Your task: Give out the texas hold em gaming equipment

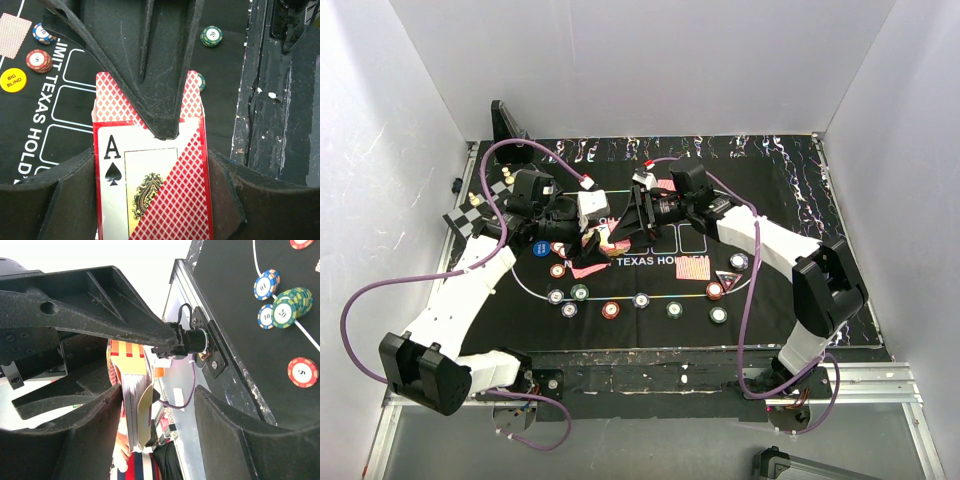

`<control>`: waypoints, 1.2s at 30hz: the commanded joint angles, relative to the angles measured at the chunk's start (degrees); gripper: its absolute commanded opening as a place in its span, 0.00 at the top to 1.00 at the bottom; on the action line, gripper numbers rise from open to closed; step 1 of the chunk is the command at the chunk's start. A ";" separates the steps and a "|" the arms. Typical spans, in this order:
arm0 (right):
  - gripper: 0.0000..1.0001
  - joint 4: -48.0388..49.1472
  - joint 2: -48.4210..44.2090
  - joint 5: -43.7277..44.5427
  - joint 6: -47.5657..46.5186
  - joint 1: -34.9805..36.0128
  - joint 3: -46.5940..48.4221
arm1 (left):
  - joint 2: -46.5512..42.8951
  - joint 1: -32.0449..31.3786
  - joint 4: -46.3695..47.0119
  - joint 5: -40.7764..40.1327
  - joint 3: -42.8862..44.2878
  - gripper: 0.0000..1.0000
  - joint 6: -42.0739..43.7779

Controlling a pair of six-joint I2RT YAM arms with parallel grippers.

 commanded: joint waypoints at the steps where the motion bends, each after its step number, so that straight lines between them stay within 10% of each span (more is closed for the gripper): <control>1: 0.37 2.97 -2.81 -0.65 0.95 -1.67 -2.78 | -1.18 0.32 1.83 2.27 2.59 1.00 -0.26; 25: 0.60 3.95 -8.44 -0.73 2.18 -6.33 -6.91 | -1.71 0.32 2.18 2.53 2.42 1.00 -0.96; 36: 0.86 3.68 -12.48 -1.26 3.06 -9.49 -7.71 | -1.71 0.32 2.18 2.18 1.54 1.00 -0.70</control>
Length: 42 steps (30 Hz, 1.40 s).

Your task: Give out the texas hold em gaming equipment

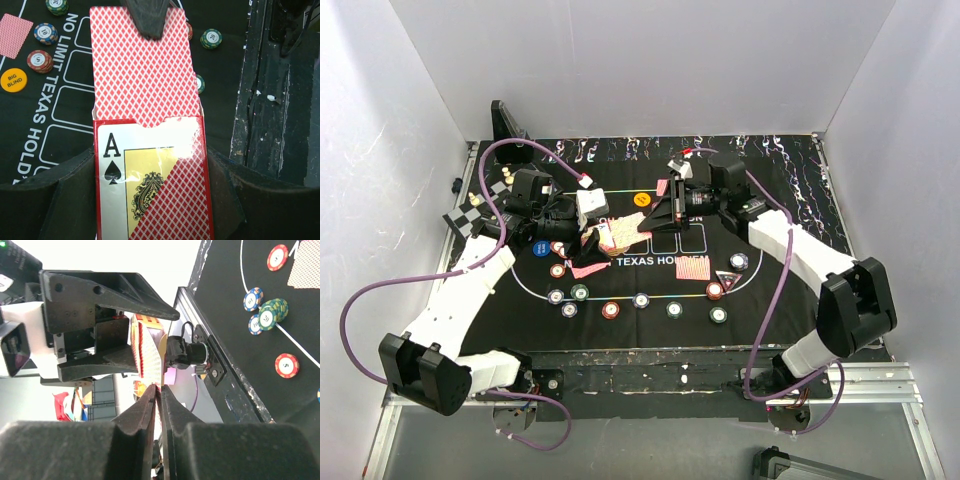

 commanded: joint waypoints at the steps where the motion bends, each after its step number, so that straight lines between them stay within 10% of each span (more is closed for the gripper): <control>1: 0.89 0.86 -3.74 -0.49 0.04 -1.89 -0.58 | -1.68 0.30 1.98 2.07 1.54 1.00 0.09; 18: 0.99 -2.65 -1.56 -0.76 -2.51 -12.08 4.24 | -1.95 0.30 0.75 1.81 1.19 1.00 0.79; 33: 0.99 -22.69 39.74 16.20 -13.49 -18.33 47.65 | -2.74 0.30 0.31 2.51 1.36 1.00 0.18; 42: 0.99 -25.94 50.92 24.89 -12.44 -18.94 57.25 | -3.79 0.38 0.14 2.77 0.04 1.00 0.35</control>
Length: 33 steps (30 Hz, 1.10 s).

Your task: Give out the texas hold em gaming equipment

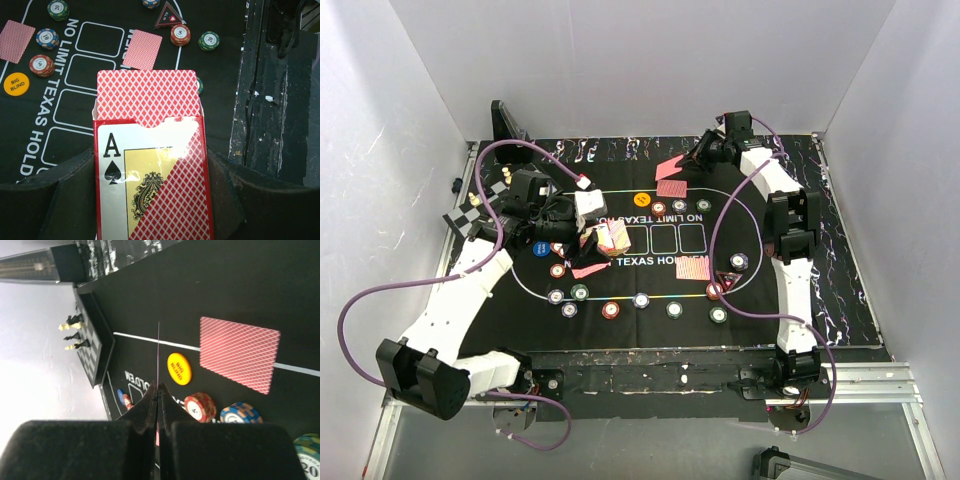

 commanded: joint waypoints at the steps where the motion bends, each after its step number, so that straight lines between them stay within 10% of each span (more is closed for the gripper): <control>1: 0.99 -3.60 2.40 6.02 -0.88 -0.26 3.85 | -2.79 0.30 0.16 2.42 0.13 1.00 0.18; 11: 0.48 -6.59 2.15 11.12 0.45 -2.01 1.30 | -3.23 0.38 -0.02 3.39 -1.54 1.00 -0.09; 24: 0.24 -4.32 -22.79 6.75 -5.45 2.02 -15.90 | -2.88 0.38 0.25 3.65 -1.10 1.00 -0.35; 29: 0.15 11.11 -36.76 -9.33 -0.09 6.50 -34.70 | -2.61 0.38 0.86 3.57 -0.84 1.00 -0.44; 33: 0.14 41.41 -43.20 -22.07 17.79 7.74 -50.26 | -2.70 0.38 3.67 3.48 -1.10 1.00 -2.02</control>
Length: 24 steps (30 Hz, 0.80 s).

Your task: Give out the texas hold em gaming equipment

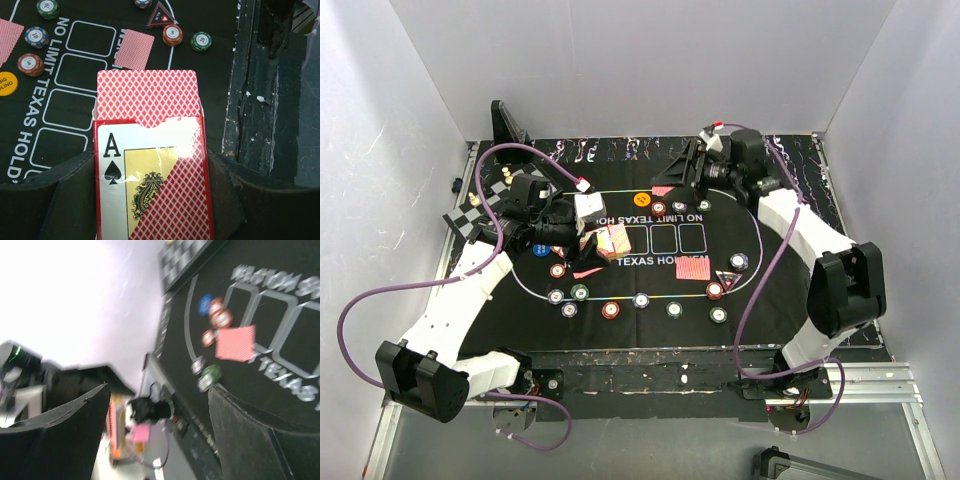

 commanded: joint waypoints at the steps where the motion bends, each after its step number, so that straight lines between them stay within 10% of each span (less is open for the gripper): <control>1: 0.13 32.54 -4.10 -16.50 17.81 0.83 -12.66 | -1.65 0.36 4.24 2.14 0.65 1.00 -1.76; 7: 0.12 14.51 -9.73 -13.52 5.19 9.61 -8.82 | -0.77 0.36 3.72 2.23 1.35 1.00 -1.94; 24: 0.09 11.40 -1.74 -12.90 2.80 20.08 -4.33 | 1.78 0.36 5.03 2.14 3.20 1.00 -2.11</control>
